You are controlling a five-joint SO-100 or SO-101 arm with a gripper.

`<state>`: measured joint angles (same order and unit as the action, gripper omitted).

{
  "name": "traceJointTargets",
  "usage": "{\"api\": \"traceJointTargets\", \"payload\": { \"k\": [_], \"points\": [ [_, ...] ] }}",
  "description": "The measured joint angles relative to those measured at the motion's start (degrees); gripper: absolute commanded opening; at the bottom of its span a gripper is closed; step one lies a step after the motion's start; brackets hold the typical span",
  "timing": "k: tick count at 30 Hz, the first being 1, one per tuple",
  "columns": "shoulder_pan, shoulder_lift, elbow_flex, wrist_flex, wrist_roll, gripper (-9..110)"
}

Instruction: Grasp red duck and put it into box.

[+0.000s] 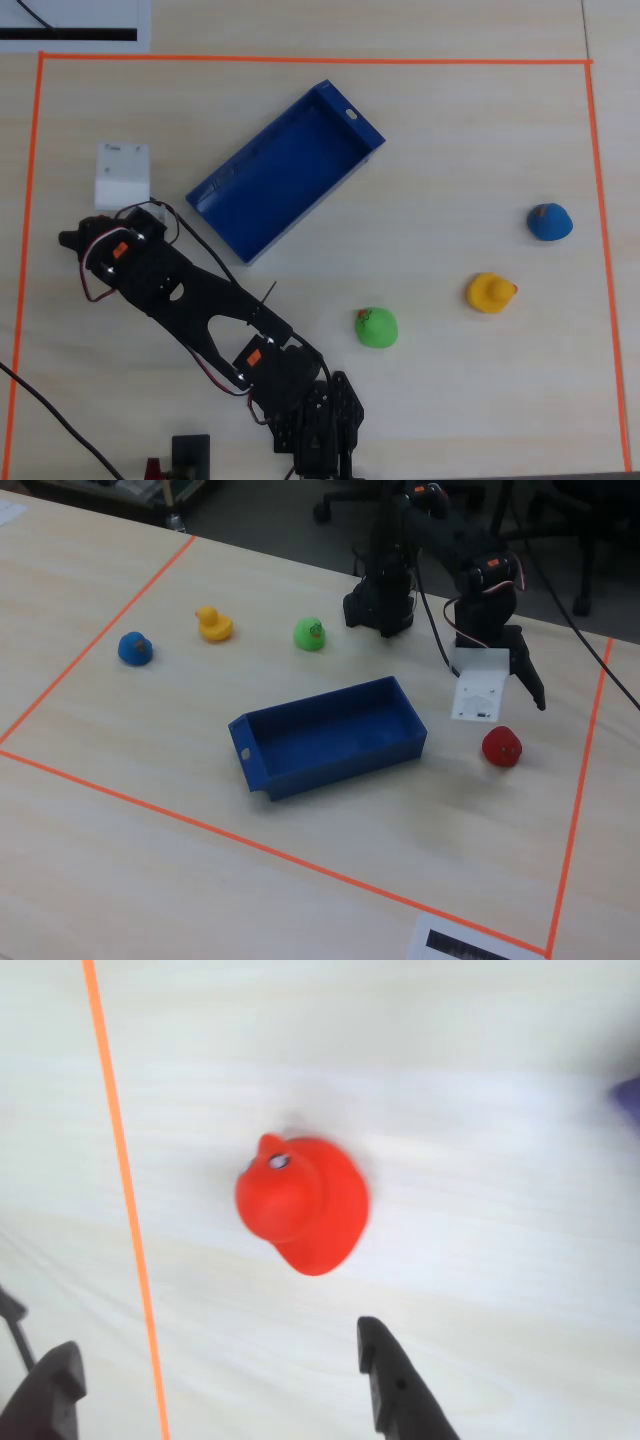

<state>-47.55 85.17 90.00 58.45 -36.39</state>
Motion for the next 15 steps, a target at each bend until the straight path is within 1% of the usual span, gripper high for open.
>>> {"api": "traceJointTargets", "payload": {
  "k": [6, 15],
  "points": [
    [-2.0, -5.7, -1.5, -2.5, 1.1, 37],
    [-1.9, -10.2, -4.7, -3.5, 1.1, 37]
  ]
}}
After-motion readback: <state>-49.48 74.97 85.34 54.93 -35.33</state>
